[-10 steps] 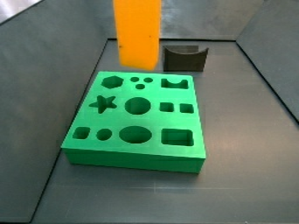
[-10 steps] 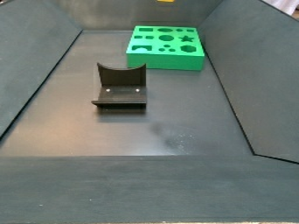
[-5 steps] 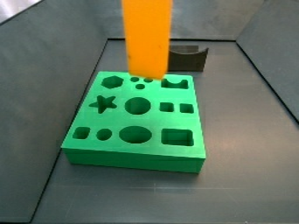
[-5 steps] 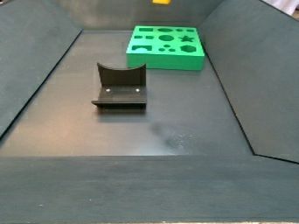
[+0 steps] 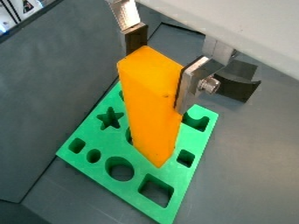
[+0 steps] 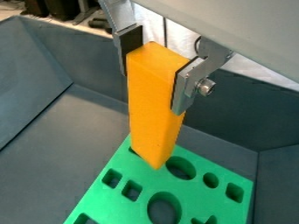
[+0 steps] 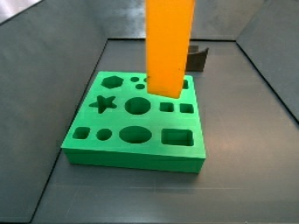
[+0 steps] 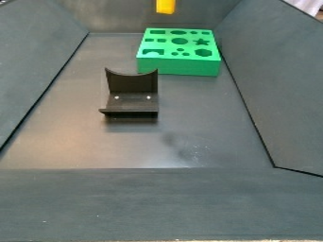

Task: Pick up the rectangle object. Move up. Move to above the board. Insert the rectangle object.
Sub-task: Insert the rectangle object.

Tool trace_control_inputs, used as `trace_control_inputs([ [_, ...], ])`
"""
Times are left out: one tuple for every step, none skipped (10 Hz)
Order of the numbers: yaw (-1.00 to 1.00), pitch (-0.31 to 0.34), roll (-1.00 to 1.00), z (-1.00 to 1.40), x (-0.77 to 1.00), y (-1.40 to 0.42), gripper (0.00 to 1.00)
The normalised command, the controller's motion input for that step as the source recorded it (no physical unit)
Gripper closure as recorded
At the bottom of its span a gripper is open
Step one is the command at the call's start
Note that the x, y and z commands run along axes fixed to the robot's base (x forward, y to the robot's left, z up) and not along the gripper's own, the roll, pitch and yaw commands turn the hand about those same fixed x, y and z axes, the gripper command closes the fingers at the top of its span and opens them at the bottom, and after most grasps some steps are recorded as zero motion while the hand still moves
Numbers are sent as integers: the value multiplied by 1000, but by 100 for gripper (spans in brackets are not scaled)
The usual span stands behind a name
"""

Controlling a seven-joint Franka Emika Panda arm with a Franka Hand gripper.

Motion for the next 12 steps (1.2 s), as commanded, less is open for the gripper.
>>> trace_control_inputs([
  [0,0,-10,-29,14,0,100],
  [-103,0,0,-157,271,-226,100],
  [-246,0,0,-220,471,-414,100],
  [-97,0,0,-177,583,-343,100],
  [391,59,0,-257,271,0,100],
  [671,31,-20,-183,60,0,100],
  [289,0,-50,0,0,0,100],
  [0,0,1,0,0,-29,100],
  [177,0,164,-66,0,-83,100],
  [314,0,216,-86,0,-80,100],
  [320,0,161,-217,14,-37,100],
  [271,0,111,-223,109,-69,100],
])
